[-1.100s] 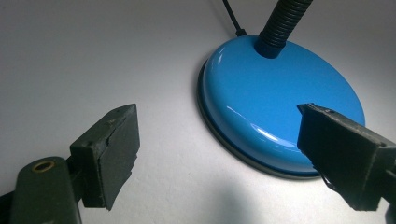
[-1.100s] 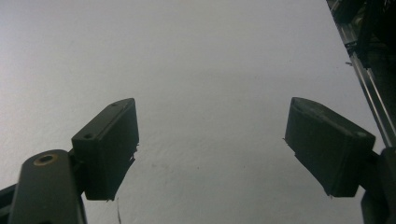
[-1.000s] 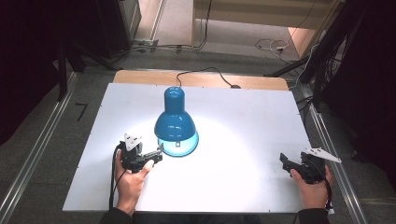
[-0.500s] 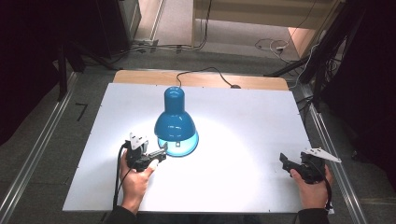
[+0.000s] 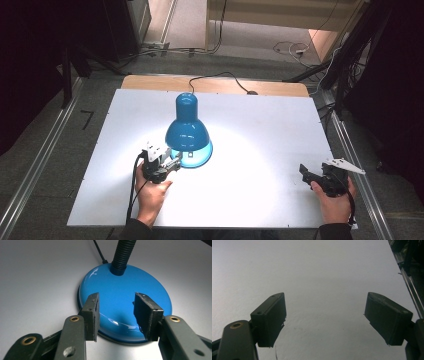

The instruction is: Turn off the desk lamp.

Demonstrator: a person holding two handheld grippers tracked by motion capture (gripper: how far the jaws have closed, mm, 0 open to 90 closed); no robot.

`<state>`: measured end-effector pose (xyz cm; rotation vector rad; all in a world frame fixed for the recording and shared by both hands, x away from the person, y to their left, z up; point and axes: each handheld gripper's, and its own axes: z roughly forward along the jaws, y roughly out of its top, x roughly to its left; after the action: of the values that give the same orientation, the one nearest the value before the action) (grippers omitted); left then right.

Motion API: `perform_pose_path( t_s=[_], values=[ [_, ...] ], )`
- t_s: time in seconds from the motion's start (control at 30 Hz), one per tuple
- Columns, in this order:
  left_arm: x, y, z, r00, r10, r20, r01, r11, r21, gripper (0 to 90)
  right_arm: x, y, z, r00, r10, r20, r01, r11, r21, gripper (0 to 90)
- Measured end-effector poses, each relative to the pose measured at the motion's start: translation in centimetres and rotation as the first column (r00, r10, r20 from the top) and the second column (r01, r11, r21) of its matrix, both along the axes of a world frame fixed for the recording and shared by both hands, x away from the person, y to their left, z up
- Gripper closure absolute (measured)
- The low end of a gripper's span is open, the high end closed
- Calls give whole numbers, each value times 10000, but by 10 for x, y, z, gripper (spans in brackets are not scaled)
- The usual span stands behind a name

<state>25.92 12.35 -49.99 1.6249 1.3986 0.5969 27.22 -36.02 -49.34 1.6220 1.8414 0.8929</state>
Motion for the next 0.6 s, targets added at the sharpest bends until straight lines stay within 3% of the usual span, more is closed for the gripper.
perform_pose_path(
  t_s=[0.3, 0.6],
  values=[
    [2, -9, -2, 9973, -737, 27, 737, 9972, 83, 899, 0, 0, 0, 10000, 16, 13, -16, 10000, -1, 164],
    [4, -15, -5, 9950, -992, 78, 990, 9948, 234, 900, 0, 0, 0, 10000, 8, -4, -8, 10000, 10, 165]
  ],
)
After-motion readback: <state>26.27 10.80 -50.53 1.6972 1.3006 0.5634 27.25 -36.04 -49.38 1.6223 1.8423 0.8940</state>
